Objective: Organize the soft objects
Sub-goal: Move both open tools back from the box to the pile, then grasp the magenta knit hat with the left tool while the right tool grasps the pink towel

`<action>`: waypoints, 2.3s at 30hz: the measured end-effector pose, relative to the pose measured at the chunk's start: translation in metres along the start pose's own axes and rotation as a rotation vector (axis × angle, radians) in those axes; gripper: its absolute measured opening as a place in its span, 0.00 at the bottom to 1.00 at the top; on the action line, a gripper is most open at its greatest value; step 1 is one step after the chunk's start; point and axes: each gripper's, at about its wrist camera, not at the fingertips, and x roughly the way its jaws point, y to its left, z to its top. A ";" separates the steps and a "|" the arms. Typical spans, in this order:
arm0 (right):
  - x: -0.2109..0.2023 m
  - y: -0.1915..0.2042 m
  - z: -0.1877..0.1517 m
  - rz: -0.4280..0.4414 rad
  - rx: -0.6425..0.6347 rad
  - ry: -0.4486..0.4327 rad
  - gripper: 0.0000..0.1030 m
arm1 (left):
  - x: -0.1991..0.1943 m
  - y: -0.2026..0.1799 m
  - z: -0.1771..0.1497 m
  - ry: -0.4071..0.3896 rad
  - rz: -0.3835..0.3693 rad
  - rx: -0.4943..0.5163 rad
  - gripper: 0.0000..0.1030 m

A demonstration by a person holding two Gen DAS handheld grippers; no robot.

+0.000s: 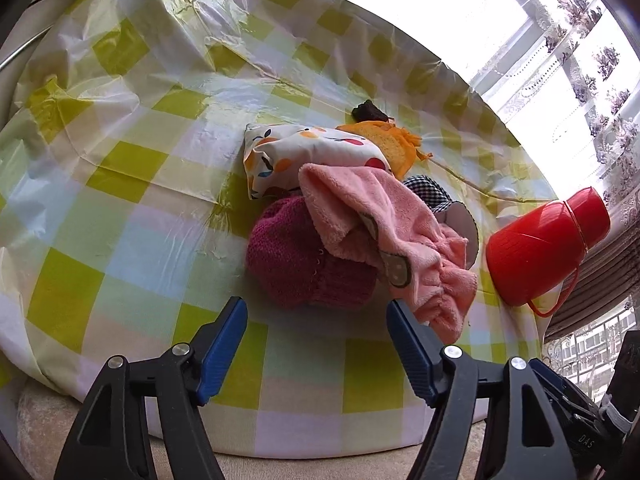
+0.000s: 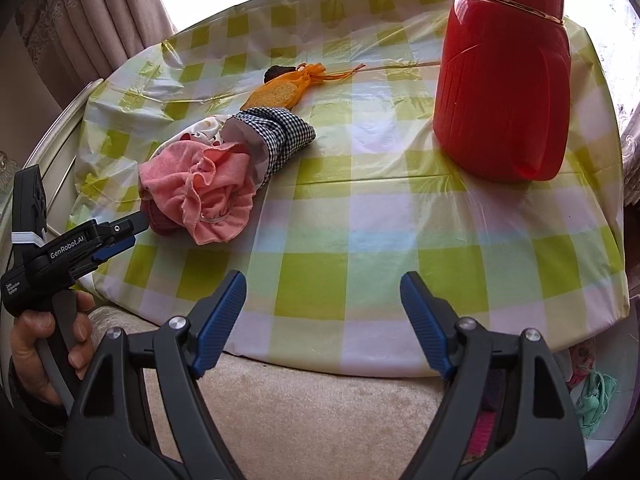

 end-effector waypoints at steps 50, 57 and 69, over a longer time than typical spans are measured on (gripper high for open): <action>0.121 0.133 0.058 0.035 -0.445 0.013 0.41 | 0.027 0.030 0.022 -0.056 -0.157 -0.054 0.35; 0.102 0.122 0.049 0.085 -0.390 0.000 0.24 | 0.013 0.034 0.016 -0.100 -0.148 -0.062 0.34; 0.051 0.084 0.020 0.115 -0.285 -0.014 0.22 | -0.014 0.037 0.001 -0.148 -0.103 -0.077 0.34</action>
